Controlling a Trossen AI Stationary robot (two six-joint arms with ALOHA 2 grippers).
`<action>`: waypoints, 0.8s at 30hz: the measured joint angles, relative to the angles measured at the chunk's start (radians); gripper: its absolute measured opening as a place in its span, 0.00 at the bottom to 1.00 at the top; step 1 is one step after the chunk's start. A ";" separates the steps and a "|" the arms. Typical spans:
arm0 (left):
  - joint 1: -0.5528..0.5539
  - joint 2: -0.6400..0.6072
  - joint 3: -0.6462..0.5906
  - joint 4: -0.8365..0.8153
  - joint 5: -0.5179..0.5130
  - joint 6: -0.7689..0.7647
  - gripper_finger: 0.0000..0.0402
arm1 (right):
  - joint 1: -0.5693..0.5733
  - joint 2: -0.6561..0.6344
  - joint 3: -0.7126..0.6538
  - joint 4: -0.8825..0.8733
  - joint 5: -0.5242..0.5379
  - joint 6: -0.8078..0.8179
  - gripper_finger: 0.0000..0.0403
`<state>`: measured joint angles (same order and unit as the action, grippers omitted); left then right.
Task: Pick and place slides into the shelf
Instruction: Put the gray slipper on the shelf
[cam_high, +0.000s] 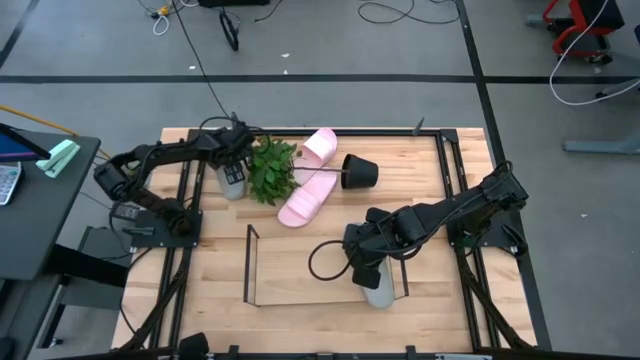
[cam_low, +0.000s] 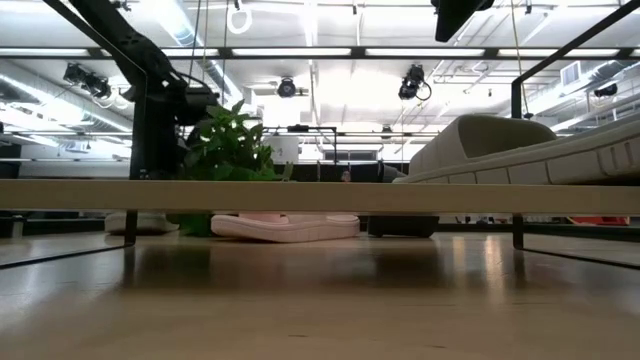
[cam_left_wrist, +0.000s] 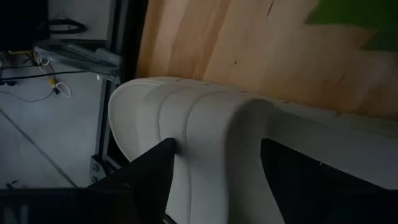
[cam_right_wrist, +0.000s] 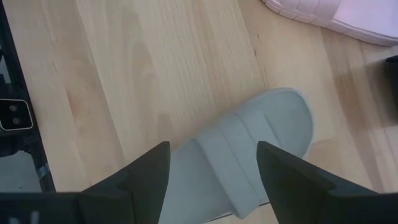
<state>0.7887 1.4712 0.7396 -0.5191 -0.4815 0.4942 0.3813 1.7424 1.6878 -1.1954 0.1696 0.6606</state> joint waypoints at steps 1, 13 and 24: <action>0.000 0.011 0.000 0.001 -0.007 -0.001 0.59 | 0.000 0.000 0.000 0.000 0.000 0.001 0.61; 0.000 0.029 0.001 -0.008 -0.078 0.011 0.20 | 0.000 0.000 0.000 0.000 0.002 0.020 0.59; -0.001 -0.086 0.002 -0.149 -0.088 0.041 0.03 | 0.000 0.000 0.000 0.000 0.005 0.019 0.54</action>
<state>0.7879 1.3853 0.7412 -0.6681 -0.5691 0.5352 0.3813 1.7424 1.6878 -1.1954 0.1741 0.6792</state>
